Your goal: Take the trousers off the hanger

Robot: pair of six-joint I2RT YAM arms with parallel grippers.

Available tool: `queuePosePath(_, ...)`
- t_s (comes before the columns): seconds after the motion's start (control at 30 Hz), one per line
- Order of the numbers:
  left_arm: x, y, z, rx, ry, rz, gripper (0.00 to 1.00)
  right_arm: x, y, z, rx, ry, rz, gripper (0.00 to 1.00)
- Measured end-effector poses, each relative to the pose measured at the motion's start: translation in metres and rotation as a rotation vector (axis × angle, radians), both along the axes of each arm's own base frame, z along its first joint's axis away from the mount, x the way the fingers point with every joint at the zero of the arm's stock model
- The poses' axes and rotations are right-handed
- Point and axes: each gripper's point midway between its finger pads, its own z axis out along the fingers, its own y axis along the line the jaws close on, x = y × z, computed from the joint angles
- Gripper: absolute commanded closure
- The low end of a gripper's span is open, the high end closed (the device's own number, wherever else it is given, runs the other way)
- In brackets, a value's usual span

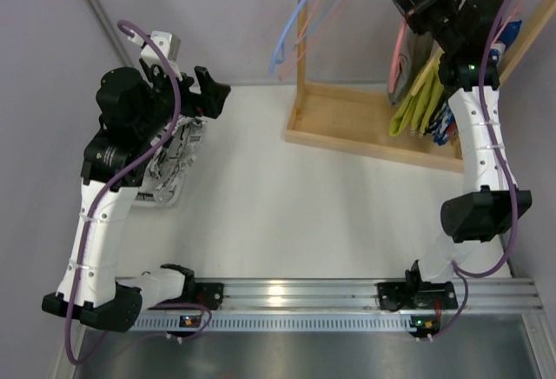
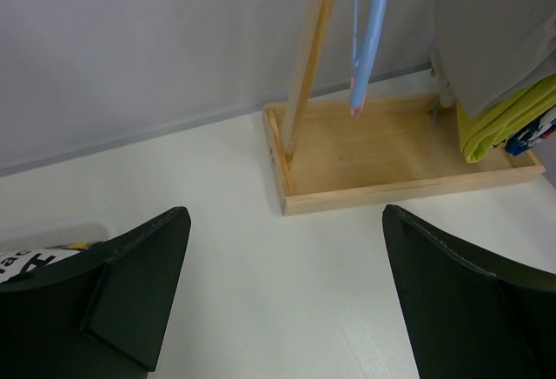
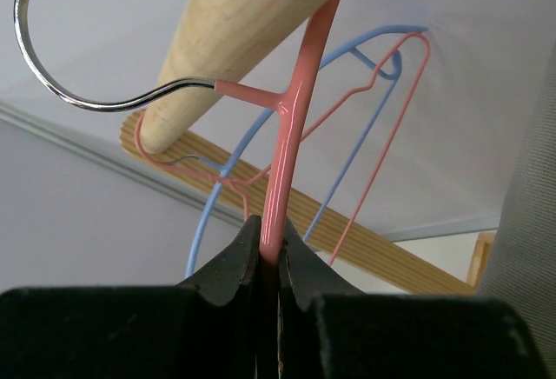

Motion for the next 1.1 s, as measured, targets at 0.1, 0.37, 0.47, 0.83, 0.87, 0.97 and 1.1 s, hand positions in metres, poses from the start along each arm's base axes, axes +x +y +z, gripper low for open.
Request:
queuePosePath(0.1,0.000,0.000,0.000,-0.003,0.000,0.001,0.01,-0.004,0.005,0.008,0.021,-0.023,0.031,1.00)
queuePosePath(0.37,0.001,-0.001,0.003,-0.007,-0.012,-0.001,0.01,-0.020,0.019,0.013,0.094,0.001,0.093,1.00)
queuePosePath(0.47,-0.002,-0.004,-0.003,-0.010,-0.020,-0.023,0.01,-0.039,0.032,0.012,0.105,0.013,0.141,1.00)
queuePosePath(0.83,-0.030,-0.017,-0.002,-0.066,-0.202,-0.142,0.01,-0.104,0.061,0.009,0.104,-0.014,0.317,1.00)
queuePosePath(0.87,-0.031,-0.019,0.001,-0.064,-0.224,-0.157,0.01,-0.105,0.062,0.007,0.102,-0.015,0.326,1.00)
queuePosePath(0.97,-0.035,-0.025,-0.002,-0.036,-0.254,-0.207,0.01,-0.116,0.069,0.003,0.100,-0.010,0.354,1.00)
queuePosePath(1.1,-0.036,-0.031,-0.021,0.057,-0.292,-0.252,0.01,-0.139,0.075,0.002,0.114,0.006,0.375,1.00)
